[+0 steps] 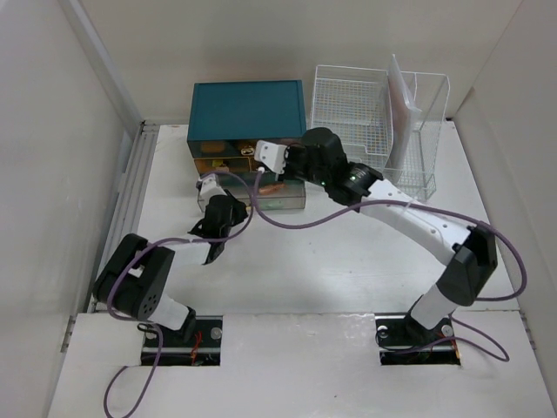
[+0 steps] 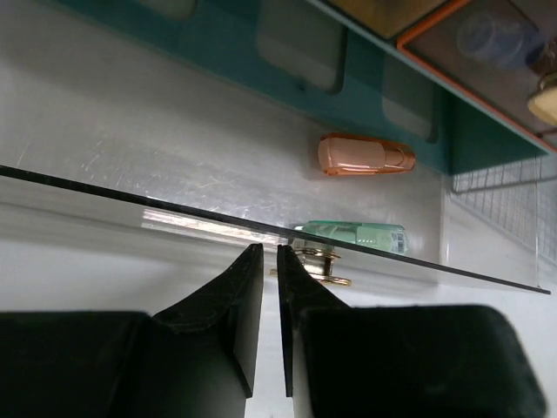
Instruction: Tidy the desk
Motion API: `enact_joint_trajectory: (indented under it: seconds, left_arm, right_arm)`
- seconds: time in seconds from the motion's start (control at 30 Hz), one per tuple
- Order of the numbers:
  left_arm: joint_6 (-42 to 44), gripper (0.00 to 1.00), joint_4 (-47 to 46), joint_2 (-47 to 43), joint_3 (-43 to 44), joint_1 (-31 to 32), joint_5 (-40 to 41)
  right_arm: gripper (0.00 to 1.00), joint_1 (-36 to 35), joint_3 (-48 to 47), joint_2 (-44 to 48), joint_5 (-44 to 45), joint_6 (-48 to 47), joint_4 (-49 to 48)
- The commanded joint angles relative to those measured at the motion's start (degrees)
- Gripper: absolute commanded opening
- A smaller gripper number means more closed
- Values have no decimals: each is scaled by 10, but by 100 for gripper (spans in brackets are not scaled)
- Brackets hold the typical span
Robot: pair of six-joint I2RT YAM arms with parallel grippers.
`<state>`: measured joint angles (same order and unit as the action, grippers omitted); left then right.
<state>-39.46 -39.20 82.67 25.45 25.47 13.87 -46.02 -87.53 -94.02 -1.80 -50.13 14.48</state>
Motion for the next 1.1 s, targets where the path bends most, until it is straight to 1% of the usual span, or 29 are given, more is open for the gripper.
enact_joint_trajectory:
  seconds: [0.0, 0.17, 0.27, 0.47, 0.53, 0.7, 0.87, 0.9, 1.0, 1.03, 1.07]
  left_arm:
    - [18, 10, -33, 28, 46, -16, -13]
    - [29, 9, -33, 78, 99, -35, -32]
    - [29, 8, -27, 101, 135, -47, -38]
    - [29, 8, -10, 138, 185, -53, -43]
    - [29, 7, -4, 154, 202, -53, -43]
    - [29, 7, -4, 175, 223, -58, -43]
    - [29, 7, 3, 194, 236, -58, -38]
    - [29, 7, 15, 194, 252, -58, -32]
    - [29, 7, 15, 193, 253, -58, -32]
    - [29, 7, 15, 188, 244, -58, -32]
    - [29, 10, 8, 174, 235, -58, -32]
  right_arm:
    - [14, 6, 32, 43, -17, 34, -24]
    - [14, 18, 79, 95, -28, 45, -24]
    - [14, 23, 93, 110, -35, 45, -6]
    - [14, 23, 148, 162, -35, 63, 6]
    - [14, 23, 183, 195, -35, 63, -8]
    - [14, 23, 231, 247, -29, 81, -13]
    - [14, 29, 260, 294, -29, 93, -13]
    - [15, 35, 267, 299, -29, 93, -13]
    - [16, 40, 272, 312, -24, 93, -2]
    - [18, 40, 272, 318, -24, 93, -2]
    - [21, 40, 272, 318, -24, 98, -2]
